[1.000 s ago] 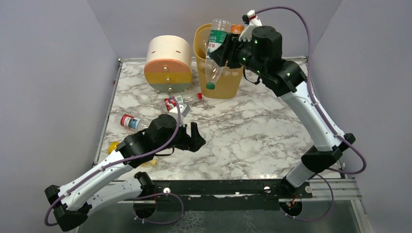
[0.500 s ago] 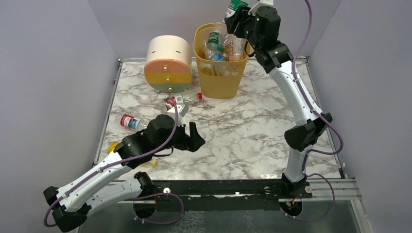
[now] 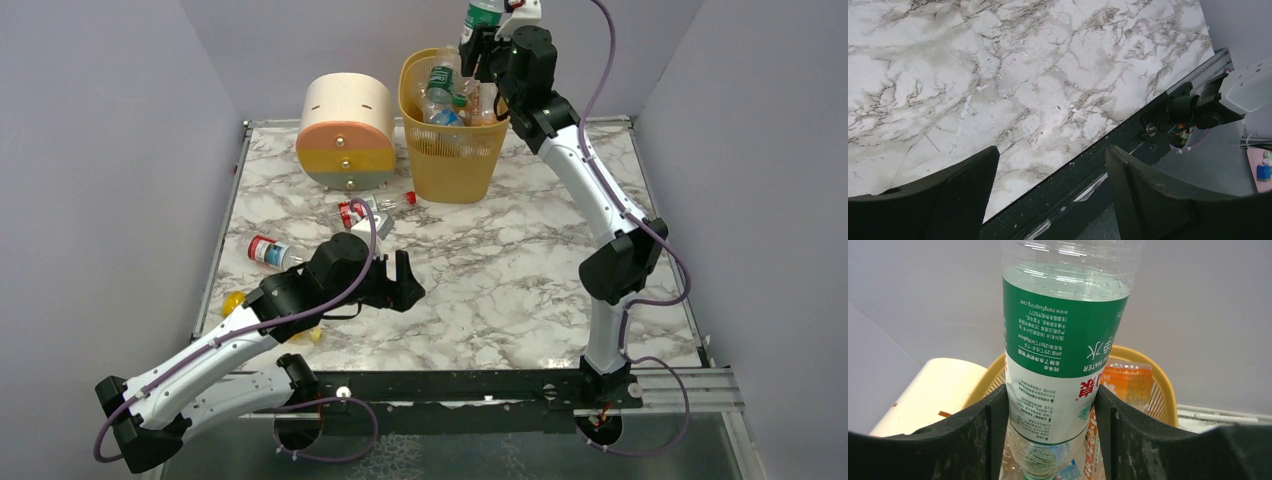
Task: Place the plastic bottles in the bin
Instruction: Place the plastic bottle in the trash bin.
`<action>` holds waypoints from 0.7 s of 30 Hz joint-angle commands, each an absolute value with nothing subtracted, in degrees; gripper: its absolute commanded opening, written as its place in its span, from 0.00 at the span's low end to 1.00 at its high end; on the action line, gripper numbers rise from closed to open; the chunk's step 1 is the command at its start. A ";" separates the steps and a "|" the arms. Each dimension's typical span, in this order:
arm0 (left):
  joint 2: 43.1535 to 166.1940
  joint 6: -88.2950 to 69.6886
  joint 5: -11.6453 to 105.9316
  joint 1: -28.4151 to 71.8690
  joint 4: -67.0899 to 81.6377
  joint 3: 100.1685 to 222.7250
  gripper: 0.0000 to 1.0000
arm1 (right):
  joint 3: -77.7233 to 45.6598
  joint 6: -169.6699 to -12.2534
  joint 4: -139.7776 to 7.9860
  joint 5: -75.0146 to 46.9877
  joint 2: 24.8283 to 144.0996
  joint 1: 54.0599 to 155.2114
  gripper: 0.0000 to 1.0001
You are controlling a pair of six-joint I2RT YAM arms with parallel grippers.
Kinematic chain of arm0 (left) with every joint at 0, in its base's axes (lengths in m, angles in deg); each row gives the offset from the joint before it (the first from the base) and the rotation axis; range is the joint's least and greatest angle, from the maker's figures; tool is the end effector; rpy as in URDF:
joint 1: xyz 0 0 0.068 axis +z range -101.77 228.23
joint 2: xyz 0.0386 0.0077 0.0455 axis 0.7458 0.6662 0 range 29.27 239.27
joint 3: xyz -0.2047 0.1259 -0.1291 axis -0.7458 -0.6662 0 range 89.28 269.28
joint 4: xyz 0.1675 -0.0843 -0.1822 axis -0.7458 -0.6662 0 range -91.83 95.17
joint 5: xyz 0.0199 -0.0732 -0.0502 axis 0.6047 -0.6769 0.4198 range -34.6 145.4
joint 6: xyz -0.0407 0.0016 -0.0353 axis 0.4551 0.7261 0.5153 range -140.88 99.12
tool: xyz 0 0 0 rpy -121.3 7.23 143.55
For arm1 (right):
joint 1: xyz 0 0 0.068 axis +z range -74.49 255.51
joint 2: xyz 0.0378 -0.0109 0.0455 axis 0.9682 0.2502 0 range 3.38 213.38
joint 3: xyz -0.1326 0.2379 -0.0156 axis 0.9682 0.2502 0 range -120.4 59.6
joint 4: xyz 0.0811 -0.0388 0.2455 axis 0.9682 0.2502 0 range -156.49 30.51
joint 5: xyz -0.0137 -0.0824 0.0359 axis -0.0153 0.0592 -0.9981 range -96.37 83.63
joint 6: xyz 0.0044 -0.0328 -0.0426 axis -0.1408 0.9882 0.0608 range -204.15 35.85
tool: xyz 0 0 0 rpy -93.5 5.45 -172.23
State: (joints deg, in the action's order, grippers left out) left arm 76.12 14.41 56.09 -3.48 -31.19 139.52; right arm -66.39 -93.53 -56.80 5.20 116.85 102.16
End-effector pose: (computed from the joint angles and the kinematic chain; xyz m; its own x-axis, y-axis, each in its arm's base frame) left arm 0.1071 -0.1351 0.3208 -0.7251 -0.0140 -0.6885 0.4405 0.7590 -0.4794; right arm 0.4144 0.1999 0.4727 0.0010 0.1792 -0.9838 -0.2641 0.9489 0.1726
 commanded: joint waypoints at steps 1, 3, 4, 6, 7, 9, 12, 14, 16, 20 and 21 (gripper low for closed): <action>76.25 13.56 55.64 -3.11 -31.52 141.75 0.83 | -62.70 -91.56 -60.00 5.01 115.92 102.47 0.64; 76.29 13.65 55.52 -3.13 -31.42 141.75 0.83 | -60.77 -91.63 -60.32 4.00 114.96 102.46 0.65; 76.30 13.74 55.50 -3.13 -31.35 141.68 0.83 | -59.46 -91.72 -60.34 3.78 114.46 102.49 0.66; 76.29 13.90 55.46 -3.14 -31.23 141.70 0.83 | -57.11 -91.82 -60.69 2.97 113.10 102.49 0.72; 76.29 13.97 55.48 -3.15 -31.22 141.65 0.83 | -56.17 -91.84 -60.81 2.54 112.43 102.49 0.74; 76.21 14.14 55.48 -3.16 -31.24 141.66 0.83 | -54.69 -92.02 -60.78 2.68 110.85 102.49 0.77; 76.03 14.27 55.48 -3.18 -31.22 141.75 0.83 | -54.21 -92.32 -59.90 2.72 108.36 102.49 0.85; 75.94 14.42 55.45 -3.16 -31.22 141.77 0.83 | -55.17 -92.51 -58.62 2.29 107.23 102.49 0.90; 75.89 14.66 55.43 -3.11 -31.22 141.83 0.83 | -57.25 -92.84 -56.52 2.47 106.65 102.49 0.91; 75.72 14.89 55.59 -3.13 -31.29 141.90 0.83 | -61.27 -93.79 -52.16 2.39 104.97 102.49 0.91; 75.64 14.98 55.72 -3.13 -31.23 141.92 0.83 | -61.79 -94.24 -51.22 2.23 104.24 102.49 0.92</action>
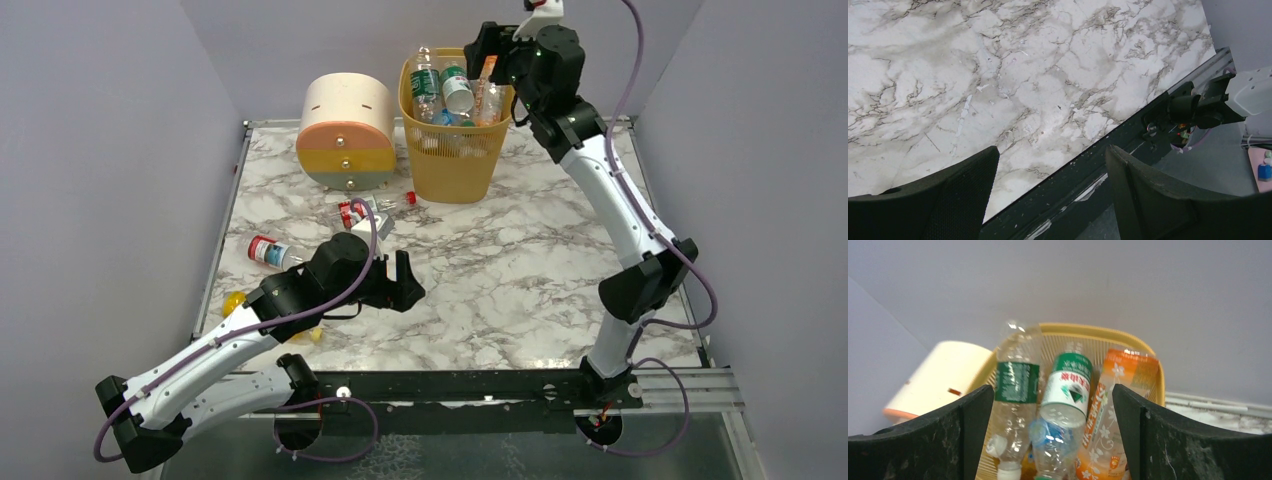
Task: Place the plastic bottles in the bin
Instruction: Place the plastic bottle in the trash bin, then pick up the plastic bottle at the center of the board.
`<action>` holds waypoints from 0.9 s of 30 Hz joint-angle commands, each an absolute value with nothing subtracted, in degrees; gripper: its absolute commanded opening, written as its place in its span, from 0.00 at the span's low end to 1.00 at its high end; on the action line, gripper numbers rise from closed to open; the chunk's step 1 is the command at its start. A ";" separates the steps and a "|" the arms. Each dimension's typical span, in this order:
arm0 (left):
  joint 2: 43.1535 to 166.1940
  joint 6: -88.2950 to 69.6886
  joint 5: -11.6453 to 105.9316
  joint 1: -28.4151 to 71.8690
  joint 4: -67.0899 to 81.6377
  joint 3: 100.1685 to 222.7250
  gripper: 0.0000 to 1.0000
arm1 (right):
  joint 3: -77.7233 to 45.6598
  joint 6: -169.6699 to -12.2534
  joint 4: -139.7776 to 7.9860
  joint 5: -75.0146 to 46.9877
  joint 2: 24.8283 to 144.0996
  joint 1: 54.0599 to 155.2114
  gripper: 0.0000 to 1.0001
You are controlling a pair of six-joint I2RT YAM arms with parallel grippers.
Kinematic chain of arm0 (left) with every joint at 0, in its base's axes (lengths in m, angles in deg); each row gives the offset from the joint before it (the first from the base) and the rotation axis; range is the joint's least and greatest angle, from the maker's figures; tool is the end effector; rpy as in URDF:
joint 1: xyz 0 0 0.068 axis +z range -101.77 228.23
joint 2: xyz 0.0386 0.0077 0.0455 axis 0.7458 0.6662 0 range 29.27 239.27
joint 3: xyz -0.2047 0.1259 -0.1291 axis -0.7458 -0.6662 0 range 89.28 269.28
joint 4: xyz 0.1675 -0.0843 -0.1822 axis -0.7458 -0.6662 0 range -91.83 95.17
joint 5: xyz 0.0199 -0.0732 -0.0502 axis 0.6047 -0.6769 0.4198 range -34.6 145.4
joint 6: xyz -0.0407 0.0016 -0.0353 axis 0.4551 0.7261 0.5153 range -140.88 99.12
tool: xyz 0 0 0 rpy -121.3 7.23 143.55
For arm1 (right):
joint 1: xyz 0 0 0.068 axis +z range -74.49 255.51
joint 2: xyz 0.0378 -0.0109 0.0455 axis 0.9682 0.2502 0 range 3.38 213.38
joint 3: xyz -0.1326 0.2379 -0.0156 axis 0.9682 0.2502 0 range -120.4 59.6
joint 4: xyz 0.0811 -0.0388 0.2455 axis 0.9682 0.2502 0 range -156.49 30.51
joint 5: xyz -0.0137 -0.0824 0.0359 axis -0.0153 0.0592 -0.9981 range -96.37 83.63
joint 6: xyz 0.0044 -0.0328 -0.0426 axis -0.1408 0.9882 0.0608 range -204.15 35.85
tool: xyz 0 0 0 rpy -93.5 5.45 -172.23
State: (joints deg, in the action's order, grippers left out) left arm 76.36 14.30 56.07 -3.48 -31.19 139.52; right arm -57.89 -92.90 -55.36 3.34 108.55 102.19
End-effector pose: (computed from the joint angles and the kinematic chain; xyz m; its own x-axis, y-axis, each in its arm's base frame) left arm 0.1076 -0.1358 0.3202 -0.7261 -0.0102 -0.6875 0.4408 0.7604 -0.4769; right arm 0.3822 0.1853 0.4814 -0.0261 0.1547 -0.9876 -0.2913 0.9439 0.1556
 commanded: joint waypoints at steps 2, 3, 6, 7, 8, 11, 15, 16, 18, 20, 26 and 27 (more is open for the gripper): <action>75.30 15.10 56.05 -3.17 -31.32 141.89 0.83 | -61.63 -95.49 -49.74 1.80 102.08 102.49 0.92; 75.27 15.19 56.27 -3.17 -31.45 141.92 0.83 | -61.30 -96.33 -48.70 1.64 100.88 102.49 0.92; 75.28 15.40 56.78 -3.14 -32.35 142.29 0.85 | -58.54 -98.71 -46.03 -0.31 96.67 102.48 0.92; 75.20 15.49 56.92 -3.13 -32.62 142.40 0.86 | -57.09 -99.49 -45.19 -1.15 95.20 102.49 0.92; 75.11 15.63 57.05 -3.14 -32.84 142.49 0.88 | -55.53 -100.14 -44.38 -1.96 93.63 102.49 0.92; 74.69 15.77 57.80 -3.18 -33.59 142.83 0.99 | -49.30 -102.72 -42.16 -3.78 88.61 102.49 0.95; 74.32 15.94 58.94 -3.14 -34.64 143.26 0.99 | -39.02 -105.92 -40.56 -6.41 81.92 102.49 1.00; 74.27 15.94 59.32 -3.18 -34.98 143.39 0.99 | -35.23 -107.02 -40.27 -7.00 80.26 102.49 0.99; 74.40 15.44 60.48 -3.11 -35.61 143.92 0.99 | -30.00 -108.63 -40.30 -9.05 77.44 102.49 1.00; 75.00 13.82 62.45 -3.17 -36.13 144.94 0.99 | -25.58 -110.49 -40.27 -10.89 74.73 102.49 1.00; 80.90 3.57 73.59 -2.87 -36.93 148.36 0.99 | -17.11 -113.77 -40.35 -14.51 69.97 102.54 1.00; 82.30 2.22 75.04 -2.59 -36.93 149.07 0.99 | -16.44 -113.92 -40.04 -14.54 69.35 102.57 1.00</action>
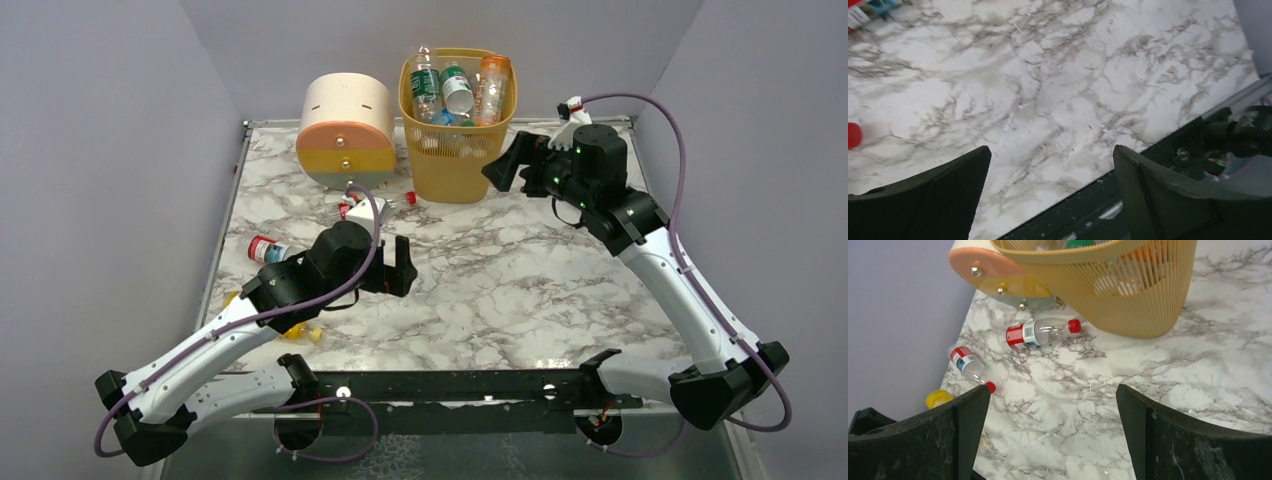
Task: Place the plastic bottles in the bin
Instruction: Pick up the plastic bottle at the center of the board.
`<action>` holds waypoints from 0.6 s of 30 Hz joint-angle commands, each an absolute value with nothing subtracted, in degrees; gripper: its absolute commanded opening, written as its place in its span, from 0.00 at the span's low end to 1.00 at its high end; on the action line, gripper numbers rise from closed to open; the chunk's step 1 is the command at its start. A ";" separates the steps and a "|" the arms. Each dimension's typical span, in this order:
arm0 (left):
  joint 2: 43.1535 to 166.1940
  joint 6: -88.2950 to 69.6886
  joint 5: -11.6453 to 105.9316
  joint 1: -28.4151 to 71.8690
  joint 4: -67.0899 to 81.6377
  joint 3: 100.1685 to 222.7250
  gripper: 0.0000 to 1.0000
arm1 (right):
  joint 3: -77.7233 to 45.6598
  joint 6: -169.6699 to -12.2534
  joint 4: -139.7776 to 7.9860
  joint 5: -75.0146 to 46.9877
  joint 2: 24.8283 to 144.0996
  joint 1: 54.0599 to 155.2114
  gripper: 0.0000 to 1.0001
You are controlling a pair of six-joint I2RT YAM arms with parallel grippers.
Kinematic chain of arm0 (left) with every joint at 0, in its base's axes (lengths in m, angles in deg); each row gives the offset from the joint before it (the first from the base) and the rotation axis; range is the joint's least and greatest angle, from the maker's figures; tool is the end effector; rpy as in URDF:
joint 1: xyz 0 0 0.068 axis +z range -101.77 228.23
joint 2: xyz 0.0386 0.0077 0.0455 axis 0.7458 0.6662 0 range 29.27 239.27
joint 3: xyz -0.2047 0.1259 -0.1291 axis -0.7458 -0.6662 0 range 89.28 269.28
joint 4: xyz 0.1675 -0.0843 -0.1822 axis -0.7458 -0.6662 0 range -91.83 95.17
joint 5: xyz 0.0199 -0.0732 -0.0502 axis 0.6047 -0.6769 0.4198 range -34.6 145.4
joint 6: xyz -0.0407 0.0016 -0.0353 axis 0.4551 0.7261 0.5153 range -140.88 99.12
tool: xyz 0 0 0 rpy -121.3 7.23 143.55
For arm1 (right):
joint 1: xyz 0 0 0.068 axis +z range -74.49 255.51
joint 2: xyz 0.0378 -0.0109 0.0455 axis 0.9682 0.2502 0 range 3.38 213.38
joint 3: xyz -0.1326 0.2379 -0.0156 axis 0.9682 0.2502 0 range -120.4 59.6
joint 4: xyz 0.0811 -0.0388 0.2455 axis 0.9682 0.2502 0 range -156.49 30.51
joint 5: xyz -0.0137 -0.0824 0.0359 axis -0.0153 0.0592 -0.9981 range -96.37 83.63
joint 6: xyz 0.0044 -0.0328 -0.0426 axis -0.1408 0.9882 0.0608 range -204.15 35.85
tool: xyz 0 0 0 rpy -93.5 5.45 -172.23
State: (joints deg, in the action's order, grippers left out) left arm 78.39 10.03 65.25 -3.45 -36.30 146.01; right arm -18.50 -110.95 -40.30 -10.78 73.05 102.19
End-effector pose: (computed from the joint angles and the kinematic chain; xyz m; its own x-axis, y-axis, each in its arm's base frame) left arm 0.1118 -0.1317 0.3442 -0.6483 0.0038 -0.7614 0.4100 0.8444 -0.3449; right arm 0.2366 0.1219 0.4229 -0.4747 0.2646 -0.8395 -0.3351 0.8276 0.4503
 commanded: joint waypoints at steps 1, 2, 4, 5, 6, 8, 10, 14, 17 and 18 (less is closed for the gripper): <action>84.12 0.90 76.48 -2.08 -36.74 149.84 0.99 | -15.90 -114.01 -39.80 -14.59 68.92 102.53 1.00; 85.46 -0.26 77.01 -1.24 -36.27 150.44 0.99 | -15.25 -113.95 -39.57 -14.69 68.52 102.56 0.99; 87.81 -3.28 76.52 1.43 -34.15 150.63 0.99 | -14.04 -113.94 -39.31 -14.79 67.75 102.56 1.00; 88.88 -4.50 75.17 3.19 -32.67 150.52 0.99 | -13.44 -113.94 -39.33 -14.95 67.47 102.52 1.00; 89.78 -5.74 73.36 5.01 -31.23 150.07 0.99 | -12.93 -114.06 -39.26 -15.09 67.29 102.53 1.00; 91.30 -7.24 70.14 8.06 -29.01 149.81 0.99 | -12.29 -114.20 -39.12 -15.66 66.86 102.53 1.00; 92.53 -9.03 68.21 10.36 -27.29 149.28 0.99 | -11.63 -114.14 -39.05 -16.26 66.69 102.57 1.00; 95.23 -14.08 67.46 15.06 -24.89 148.15 0.99 | -11.06 -113.73 -38.03 -17.22 67.04 102.58 1.00; 97.24 -17.60 66.11 19.00 -23.64 148.12 0.98 | -11.10 -113.61 -37.46 -18.21 67.36 102.57 1.00; 97.74 -18.94 65.67 19.91 -22.92 147.97 0.97 | -11.11 -113.62 -37.26 -18.39 67.51 102.55 1.00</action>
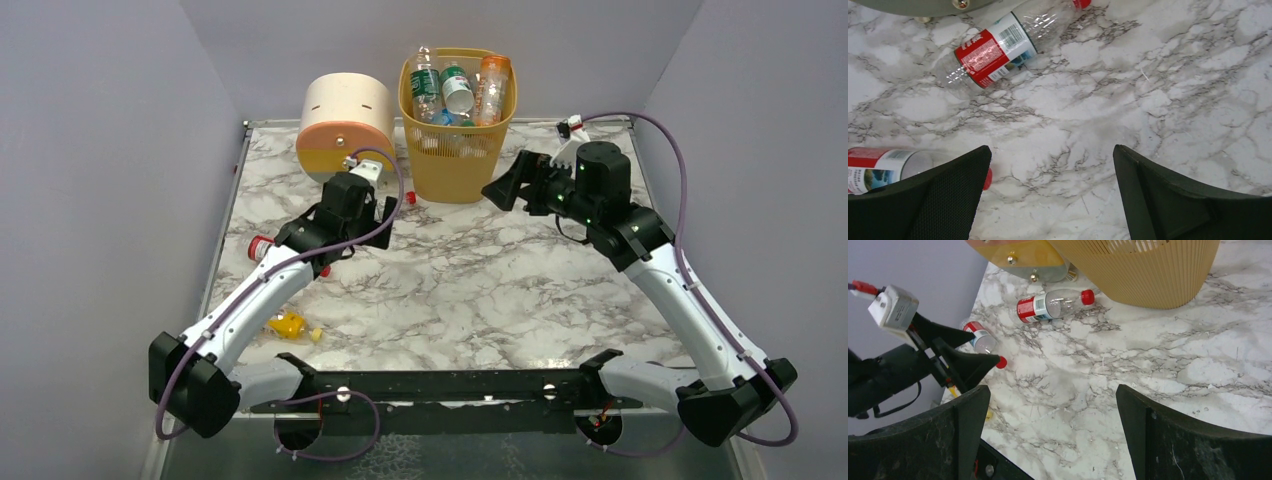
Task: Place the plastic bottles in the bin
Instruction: Pick up the plastic bottle at the center of the board.
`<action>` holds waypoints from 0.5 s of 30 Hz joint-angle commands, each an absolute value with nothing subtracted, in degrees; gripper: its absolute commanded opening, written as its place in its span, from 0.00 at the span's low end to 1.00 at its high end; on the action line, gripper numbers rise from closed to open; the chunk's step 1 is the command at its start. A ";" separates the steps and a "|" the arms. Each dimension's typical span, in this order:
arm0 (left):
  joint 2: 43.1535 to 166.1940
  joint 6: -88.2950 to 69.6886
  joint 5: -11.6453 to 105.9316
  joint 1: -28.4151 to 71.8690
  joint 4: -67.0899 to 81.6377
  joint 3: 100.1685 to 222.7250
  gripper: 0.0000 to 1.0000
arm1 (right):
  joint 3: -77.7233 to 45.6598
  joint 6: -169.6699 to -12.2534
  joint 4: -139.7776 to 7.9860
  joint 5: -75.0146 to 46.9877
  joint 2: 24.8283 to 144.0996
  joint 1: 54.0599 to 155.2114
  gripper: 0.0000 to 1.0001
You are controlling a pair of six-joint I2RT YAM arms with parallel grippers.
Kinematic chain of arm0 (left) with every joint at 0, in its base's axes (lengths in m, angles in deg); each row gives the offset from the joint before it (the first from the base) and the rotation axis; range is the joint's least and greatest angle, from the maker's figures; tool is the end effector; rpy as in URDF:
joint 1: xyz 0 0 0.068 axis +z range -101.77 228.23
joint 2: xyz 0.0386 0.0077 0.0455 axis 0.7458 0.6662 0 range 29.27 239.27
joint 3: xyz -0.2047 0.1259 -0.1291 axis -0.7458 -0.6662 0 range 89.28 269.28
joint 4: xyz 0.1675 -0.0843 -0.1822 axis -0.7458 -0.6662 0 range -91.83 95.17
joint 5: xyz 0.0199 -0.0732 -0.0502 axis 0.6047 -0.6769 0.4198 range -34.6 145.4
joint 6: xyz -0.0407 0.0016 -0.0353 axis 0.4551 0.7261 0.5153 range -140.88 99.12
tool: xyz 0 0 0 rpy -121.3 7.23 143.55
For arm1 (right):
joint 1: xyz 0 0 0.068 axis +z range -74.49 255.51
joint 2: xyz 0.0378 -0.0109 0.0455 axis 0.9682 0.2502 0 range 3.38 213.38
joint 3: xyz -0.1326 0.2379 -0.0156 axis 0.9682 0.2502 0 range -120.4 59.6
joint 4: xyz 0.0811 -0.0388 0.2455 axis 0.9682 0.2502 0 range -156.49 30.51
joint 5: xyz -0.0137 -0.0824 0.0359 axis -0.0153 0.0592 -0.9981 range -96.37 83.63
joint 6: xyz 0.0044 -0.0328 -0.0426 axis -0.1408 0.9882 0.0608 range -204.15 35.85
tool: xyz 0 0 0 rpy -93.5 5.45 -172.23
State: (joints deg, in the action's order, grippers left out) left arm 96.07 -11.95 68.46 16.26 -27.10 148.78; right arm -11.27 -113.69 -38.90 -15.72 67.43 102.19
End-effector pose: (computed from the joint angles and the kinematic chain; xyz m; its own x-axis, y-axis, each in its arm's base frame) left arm 0.2166 -0.1258 0.3153 -0.5910 0.1904 -0.7839 0.2795 0.9599 0.0224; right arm 0.2143 0.1141 0.4008 -0.5611 0.2625 -0.7850 -0.3473 0.7862 0.5111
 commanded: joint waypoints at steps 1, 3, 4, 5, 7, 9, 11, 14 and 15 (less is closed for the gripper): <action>98.14 -20.87 64.71 20.66 -22.05 147.65 0.98 | -11.14 -113.53 -37.11 -18.60 67.59 102.57 1.00; 99.16 -25.70 59.77 21.90 -19.62 146.71 0.99 | -11.30 -113.19 -36.78 -19.03 68.03 102.58 1.00; 99.70 -28.01 57.65 22.16 -17.92 146.03 0.99 | -11.47 -113.05 -36.50 -19.28 68.34 102.56 1.00; 100.22 -29.40 56.98 22.48 -16.36 145.45 0.99 | -11.68 -112.80 -36.30 -19.70 68.88 102.58 1.00; 101.10 -31.61 56.82 23.34 -12.84 144.09 0.99 | -12.15 -112.44 -35.69 -20.26 69.65 102.58 0.99; 102.36 -33.78 55.97 24.14 -10.05 143.57 0.99 | -12.60 -111.82 -34.90 -20.59 70.37 102.58 1.00; 104.83 -35.60 55.54 25.05 -10.30 145.55 0.99 | -13.08 -110.90 -34.18 -20.48 71.03 102.58 1.00; 109.01 -40.10 53.98 26.40 -10.34 148.21 0.99 | -13.64 -109.52 -33.20 -20.11 72.06 102.58 1.00; 110.24 -41.46 53.36 27.14 -9.78 148.58 0.99 | -13.59 -109.24 -33.23 -19.97 72.29 102.58 1.00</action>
State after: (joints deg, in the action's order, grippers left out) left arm 106.24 -33.20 57.69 25.03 -14.10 145.20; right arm -11.40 -111.81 -35.44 -18.84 71.52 102.19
